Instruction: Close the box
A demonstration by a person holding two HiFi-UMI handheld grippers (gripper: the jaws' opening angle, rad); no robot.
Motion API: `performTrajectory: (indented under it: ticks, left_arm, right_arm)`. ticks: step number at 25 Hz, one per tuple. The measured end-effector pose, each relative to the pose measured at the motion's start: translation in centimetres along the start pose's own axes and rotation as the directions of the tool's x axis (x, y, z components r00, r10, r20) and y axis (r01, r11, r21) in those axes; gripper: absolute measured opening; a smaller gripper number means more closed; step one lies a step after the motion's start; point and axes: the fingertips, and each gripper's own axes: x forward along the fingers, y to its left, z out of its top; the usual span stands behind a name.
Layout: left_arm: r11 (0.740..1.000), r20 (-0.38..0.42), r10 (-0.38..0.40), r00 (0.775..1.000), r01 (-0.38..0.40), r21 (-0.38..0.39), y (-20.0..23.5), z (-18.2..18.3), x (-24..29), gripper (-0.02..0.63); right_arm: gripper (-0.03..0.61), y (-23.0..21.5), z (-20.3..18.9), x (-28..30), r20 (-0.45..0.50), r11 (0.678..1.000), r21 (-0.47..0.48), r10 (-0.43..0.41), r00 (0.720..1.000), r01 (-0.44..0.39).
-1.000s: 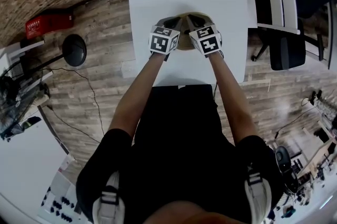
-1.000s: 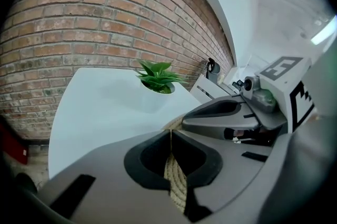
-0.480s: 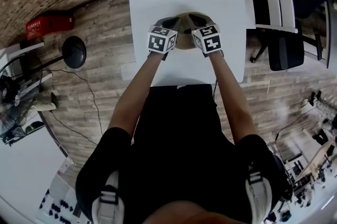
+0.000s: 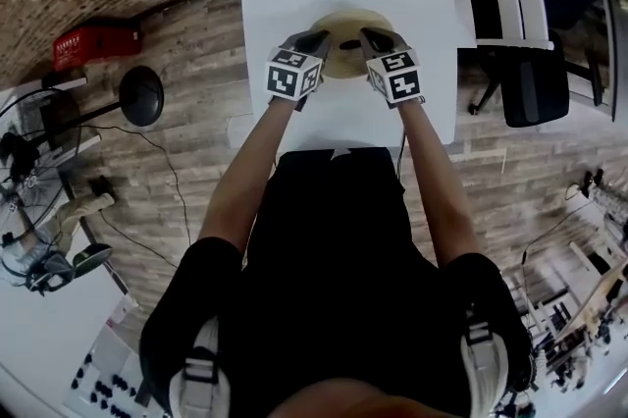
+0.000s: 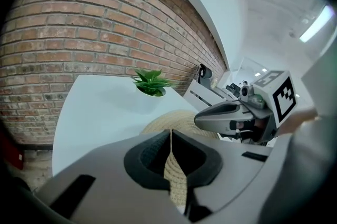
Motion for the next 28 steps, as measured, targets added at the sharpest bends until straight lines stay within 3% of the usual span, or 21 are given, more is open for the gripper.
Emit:
performTrajectory:
  ticks: [7, 28]
  left_arm:
    - [0.999, 0.031, 0.022, 0.999, -0.023, 0.03, -2.0, -1.0, -1.8, 0.026]
    - [0.989, 0.089, 0.142, 0.986, -0.138, -0.048, -6.7, -3.6, -6.2, 0.026]
  right_arm:
    - [-0.003, -0.1, -2.5, -2.6, -0.002, 1.0, 0.007, 0.0, 1.0, 0.0]
    - [-0.003, 1.2, -6.6, -8.5, -0.047, 0.992, -0.069, 0.106, 0.993, -0.109]
